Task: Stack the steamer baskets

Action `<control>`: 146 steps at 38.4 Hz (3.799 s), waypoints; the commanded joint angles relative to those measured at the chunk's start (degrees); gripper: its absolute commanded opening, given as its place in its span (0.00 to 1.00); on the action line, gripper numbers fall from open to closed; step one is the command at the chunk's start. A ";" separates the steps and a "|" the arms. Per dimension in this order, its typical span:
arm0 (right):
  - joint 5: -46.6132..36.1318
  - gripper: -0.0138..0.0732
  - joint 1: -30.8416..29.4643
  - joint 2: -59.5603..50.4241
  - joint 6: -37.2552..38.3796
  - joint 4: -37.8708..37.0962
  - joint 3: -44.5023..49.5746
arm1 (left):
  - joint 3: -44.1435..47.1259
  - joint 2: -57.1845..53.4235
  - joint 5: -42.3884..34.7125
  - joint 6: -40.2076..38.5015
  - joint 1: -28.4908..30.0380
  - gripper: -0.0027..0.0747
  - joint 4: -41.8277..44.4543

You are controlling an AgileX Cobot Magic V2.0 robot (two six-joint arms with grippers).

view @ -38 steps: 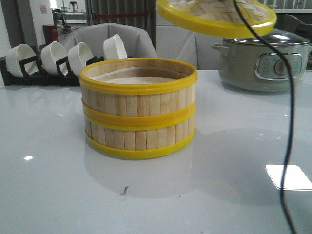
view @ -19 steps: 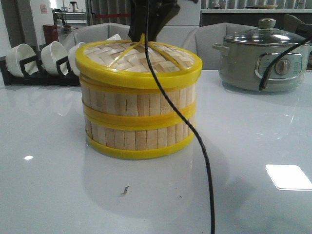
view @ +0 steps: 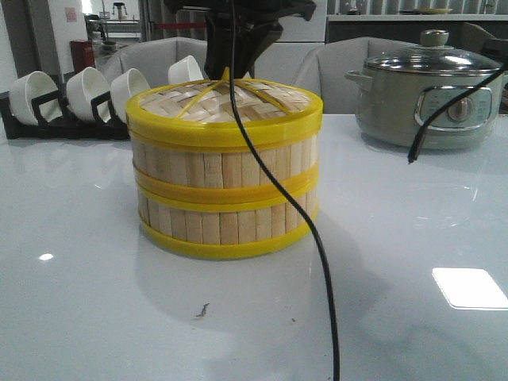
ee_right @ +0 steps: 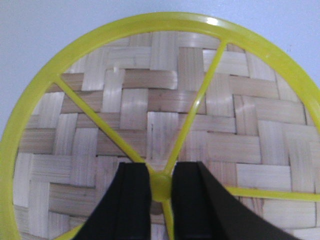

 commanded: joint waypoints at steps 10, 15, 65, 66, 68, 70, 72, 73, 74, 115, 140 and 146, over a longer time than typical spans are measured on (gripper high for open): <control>-3.36 0.22 -0.32 -2.73 -0.75 -0.09 -3.16 | -1.66 0.50 -4.29 -0.38 -0.43 0.15 0.23; -3.52 0.22 -0.32 -2.73 -0.75 -0.09 -3.16 | -1.66 0.50 -4.29 -0.38 -0.43 0.15 0.23; -39.91 0.76 -15.15 -51.36 0.40 -4.70 45.66 | -1.66 0.50 -4.29 -0.38 -0.43 0.15 0.23; -41.38 0.76 -16.42 -53.39 0.40 -4.70 48.91 | -1.66 0.50 -4.29 -0.38 -0.43 0.15 0.23; -43.19 0.76 -18.78 -58.73 0.40 -4.70 54.16 | -1.66 0.50 -4.29 -0.38 -0.43 0.15 0.23; -44.42 0.76 -21.54 -63.33 0.40 -4.70 59.61 | -1.66 0.50 -4.29 -0.38 -0.43 0.15 0.23; -45.15 0.76 -23.93 -67.89 0.40 -4.70 64.07 | -1.66 0.50 -4.29 -0.38 -0.43 0.15 0.23; -45.57 0.76 -25.19 -70.53 0.40 -4.70 65.89 | -1.66 0.50 -4.29 -0.38 -0.43 0.15 0.23; -45.79 0.76 -26.08 -73.11 0.40 -4.70 68.25 | -1.66 0.50 -4.29 -0.38 -0.43 0.15 0.23; -49.22 0.23 -35.82 -107.43 0.40 -4.70 103.93 | -1.66 0.50 -4.29 -0.38 -0.43 0.15 0.23; -48.73 0.22 -35.82 -107.43 0.40 -4.70 103.93 | -1.66 0.50 -4.29 -0.38 -0.43 0.15 0.23; -48.73 0.22 -35.82 -107.43 0.40 -4.70 103.93 | -1.66 0.50 -4.29 -0.38 -0.43 0.15 0.23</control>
